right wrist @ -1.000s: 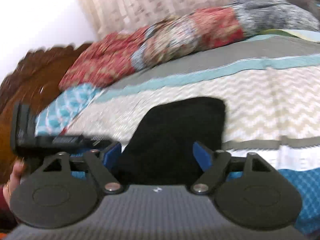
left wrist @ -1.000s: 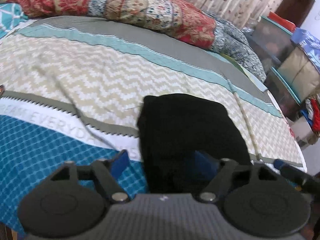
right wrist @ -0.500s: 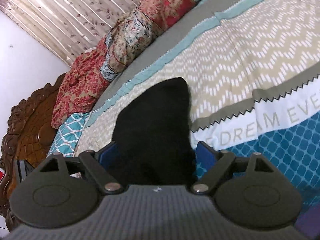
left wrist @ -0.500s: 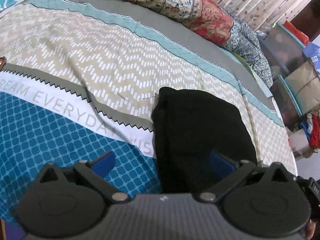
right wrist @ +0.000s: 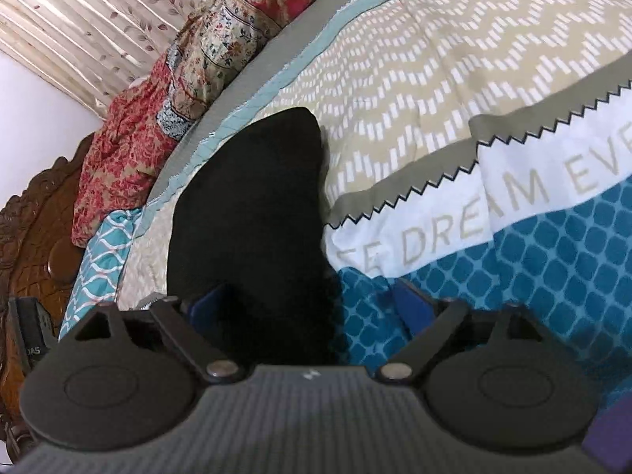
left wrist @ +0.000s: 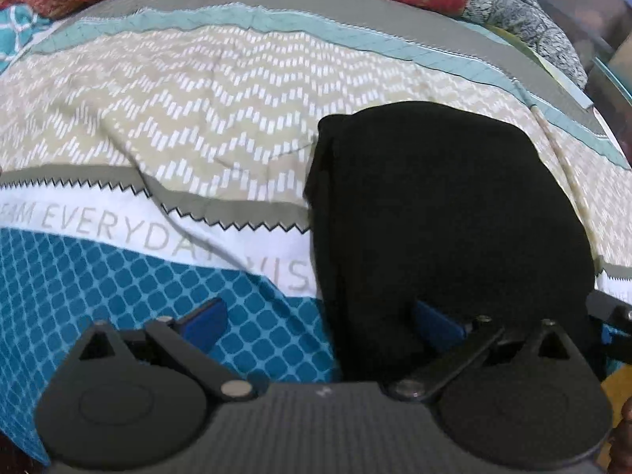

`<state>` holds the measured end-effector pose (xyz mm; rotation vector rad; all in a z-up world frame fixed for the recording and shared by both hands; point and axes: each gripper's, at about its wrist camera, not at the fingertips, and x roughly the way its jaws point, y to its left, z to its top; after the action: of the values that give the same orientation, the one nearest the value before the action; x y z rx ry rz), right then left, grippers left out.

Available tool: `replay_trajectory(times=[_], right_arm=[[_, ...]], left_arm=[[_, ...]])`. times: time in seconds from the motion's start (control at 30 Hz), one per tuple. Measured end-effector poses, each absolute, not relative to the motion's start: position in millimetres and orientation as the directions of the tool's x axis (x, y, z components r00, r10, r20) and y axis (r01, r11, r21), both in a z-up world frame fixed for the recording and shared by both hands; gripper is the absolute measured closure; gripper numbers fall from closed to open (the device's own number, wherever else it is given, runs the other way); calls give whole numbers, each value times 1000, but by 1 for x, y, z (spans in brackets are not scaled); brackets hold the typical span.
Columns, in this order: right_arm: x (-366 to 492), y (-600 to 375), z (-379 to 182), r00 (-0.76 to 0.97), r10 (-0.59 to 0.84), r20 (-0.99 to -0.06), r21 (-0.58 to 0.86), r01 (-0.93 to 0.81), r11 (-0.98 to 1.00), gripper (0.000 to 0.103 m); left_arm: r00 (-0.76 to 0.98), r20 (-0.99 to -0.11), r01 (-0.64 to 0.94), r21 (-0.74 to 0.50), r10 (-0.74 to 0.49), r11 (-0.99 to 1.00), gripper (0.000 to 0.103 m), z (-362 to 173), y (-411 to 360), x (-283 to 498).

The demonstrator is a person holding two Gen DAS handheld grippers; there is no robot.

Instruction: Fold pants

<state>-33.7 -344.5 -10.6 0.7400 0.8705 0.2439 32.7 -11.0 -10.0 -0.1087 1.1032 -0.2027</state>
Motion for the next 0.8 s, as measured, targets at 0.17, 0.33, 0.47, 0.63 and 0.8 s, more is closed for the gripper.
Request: replay_trajectory(times=[0.17,0.33,0.47,0.63,0.8], right_arm=[[-35,-350,-12,636,491,-595,685,82,724,8],[-39,-343,-11,646,482,-592,679,78,730,6],[-37,-340,-10,648,480,-591,677,75,733,4],[-36,-334,-10,650,475,-593,670,71,739,0],[-33,-329,-9,652,468,-597,663,72,746,0]], left_arm=[[431,-876,117,-181,-214,976,0,-13,-11,33],[435,-877,123,-165,-203,979,0,-15,-15,34],[434,-877,127,-167,-206,978,0,-16,-14,35],[436,-875,132,-168,-210,977,0,-16,-13,34],[434,-874,133,-175,-216,976,0,-17,-12,34]])
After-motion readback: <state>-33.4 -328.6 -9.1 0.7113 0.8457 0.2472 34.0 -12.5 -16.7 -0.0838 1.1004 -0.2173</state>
